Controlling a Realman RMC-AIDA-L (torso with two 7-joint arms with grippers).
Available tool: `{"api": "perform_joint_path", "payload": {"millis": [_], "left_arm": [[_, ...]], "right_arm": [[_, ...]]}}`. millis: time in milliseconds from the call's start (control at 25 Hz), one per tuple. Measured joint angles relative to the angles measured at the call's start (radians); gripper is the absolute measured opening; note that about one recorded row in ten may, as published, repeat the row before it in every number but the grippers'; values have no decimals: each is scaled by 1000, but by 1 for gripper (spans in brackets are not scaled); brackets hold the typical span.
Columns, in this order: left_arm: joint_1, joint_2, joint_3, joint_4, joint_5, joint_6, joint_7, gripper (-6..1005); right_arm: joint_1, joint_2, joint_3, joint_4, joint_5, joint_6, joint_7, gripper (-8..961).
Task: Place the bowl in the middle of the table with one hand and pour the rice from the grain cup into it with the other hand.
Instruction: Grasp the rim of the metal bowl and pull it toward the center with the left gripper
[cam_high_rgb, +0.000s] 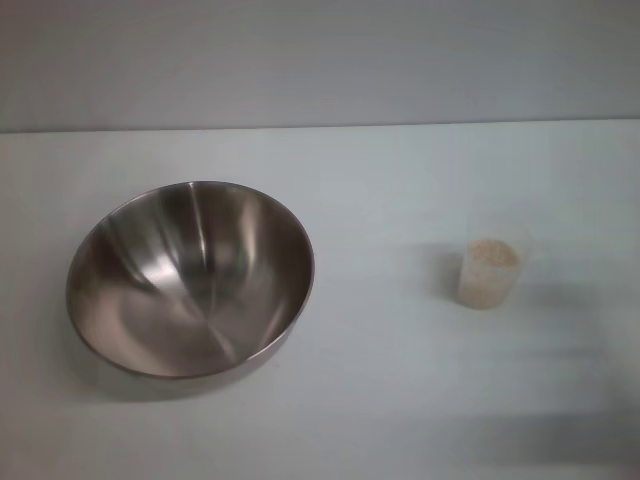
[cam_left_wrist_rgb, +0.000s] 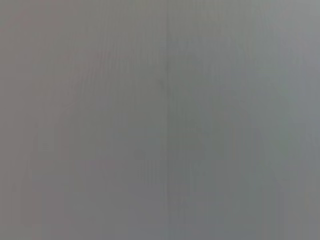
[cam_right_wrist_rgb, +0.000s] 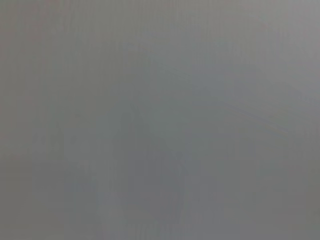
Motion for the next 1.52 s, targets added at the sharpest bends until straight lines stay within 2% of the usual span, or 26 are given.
{"api": "perform_joint_path", "payload": {"millis": [360, 440, 560, 760, 920, 1040, 1120, 1160, 1200, 1240, 1320, 1400, 1440, 1480, 1520], "left_arm": [[-1, -1, -11, -28, -1, -43, 0, 870], [-1, -1, -21, -51, -4, -83, -1, 870], [17, 2, -27, -153, -26, -245, -8, 870], [71, 7, -43, -396, -36, -527, -13, 870], [152, 9, -40, -694, -31, -812, -14, 871], [198, 11, -42, -916, -30, -1087, -14, 871], [211, 12, -57, -1041, -30, -1282, -14, 871], [211, 12, -57, -1041, -30, -1282, -14, 871], [212, 13, -78, -1135, -32, -1461, -10, 871], [212, 13, -78, -1135, -32, -1461, -10, 871], [208, 13, -113, -1259, -33, -1700, 2, 871], [208, 13, -113, -1259, -33, -1700, 2, 870], [204, 13, -153, -1415, -42, -2013, 76, 870], [204, 13, -153, -1415, -42, -2013, 76, 871], [202, 13, -161, -1449, -45, -2085, 101, 871]], "right_arm": [[3, 0, 0, -6, 0, 2, 0, 574], [5, 0, 0, -9, 0, 2, 0, 574], [7, 0, 0, -10, 0, 3, 0, 574], [7, 0, 0, -12, 0, 3, 0, 574], [9, -1, 5, -13, 0, 4, 0, 574], [10, -1, 6, -15, 2, 4, 0, 575], [12, -1, 6, -16, 4, 4, 0, 575], [14, -1, 6, -16, 4, 5, 0, 575], [17, -1, 7, -16, 5, 5, 0, 575], [18, -1, 7, -16, 5, 5, 0, 575], [21, -1, 8, -16, 5, 5, 0, 575], [24, -2, 9, -15, 7, 5, 0, 575], [26, -2, 10, -15, 7, 5, 0, 575], [29, -2, 11, -15, 8, 5, 0, 575], [29, -2, 11, -15, 8, 5, 0, 575]]}}
